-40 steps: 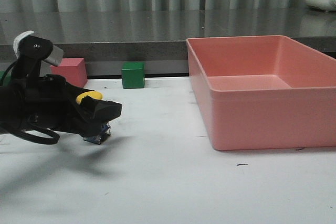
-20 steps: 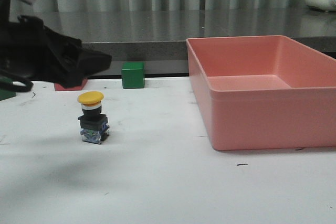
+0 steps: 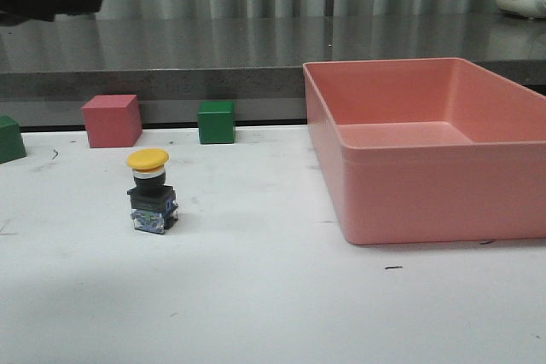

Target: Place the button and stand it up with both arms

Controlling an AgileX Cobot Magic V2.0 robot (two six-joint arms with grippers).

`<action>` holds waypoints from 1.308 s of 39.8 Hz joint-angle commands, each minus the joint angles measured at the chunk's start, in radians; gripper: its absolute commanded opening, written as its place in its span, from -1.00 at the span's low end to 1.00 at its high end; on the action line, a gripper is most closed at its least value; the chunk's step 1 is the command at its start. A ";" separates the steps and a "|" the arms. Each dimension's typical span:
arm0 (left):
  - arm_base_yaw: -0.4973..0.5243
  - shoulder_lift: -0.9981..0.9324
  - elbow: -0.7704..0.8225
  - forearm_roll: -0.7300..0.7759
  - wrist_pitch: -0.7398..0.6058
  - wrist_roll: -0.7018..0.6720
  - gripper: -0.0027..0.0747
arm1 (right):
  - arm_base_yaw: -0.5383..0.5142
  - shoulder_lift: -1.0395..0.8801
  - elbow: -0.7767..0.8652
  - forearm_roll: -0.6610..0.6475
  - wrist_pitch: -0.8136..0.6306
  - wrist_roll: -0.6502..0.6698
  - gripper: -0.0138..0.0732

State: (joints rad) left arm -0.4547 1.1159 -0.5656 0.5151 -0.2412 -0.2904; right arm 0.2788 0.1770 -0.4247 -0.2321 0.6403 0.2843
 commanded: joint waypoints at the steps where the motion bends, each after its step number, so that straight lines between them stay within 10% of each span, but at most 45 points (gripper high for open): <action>1: -0.039 -0.109 -0.022 -0.052 0.084 -0.022 -0.94 | -0.006 0.013 -0.024 -0.027 -0.077 -0.011 -0.84; 31: -0.101 -0.933 0.038 -0.130 0.711 -0.022 -0.98 | -0.006 0.013 -0.024 -0.027 -0.077 -0.011 -0.84; 52: -0.101 -1.029 0.038 -0.130 0.721 -0.022 -0.98 | -0.006 0.013 -0.024 -0.027 -0.077 -0.011 -0.84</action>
State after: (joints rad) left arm -0.5479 0.0740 -0.5034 0.3837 0.5490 -0.3009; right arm 0.2788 0.1770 -0.4247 -0.2321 0.6403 0.2843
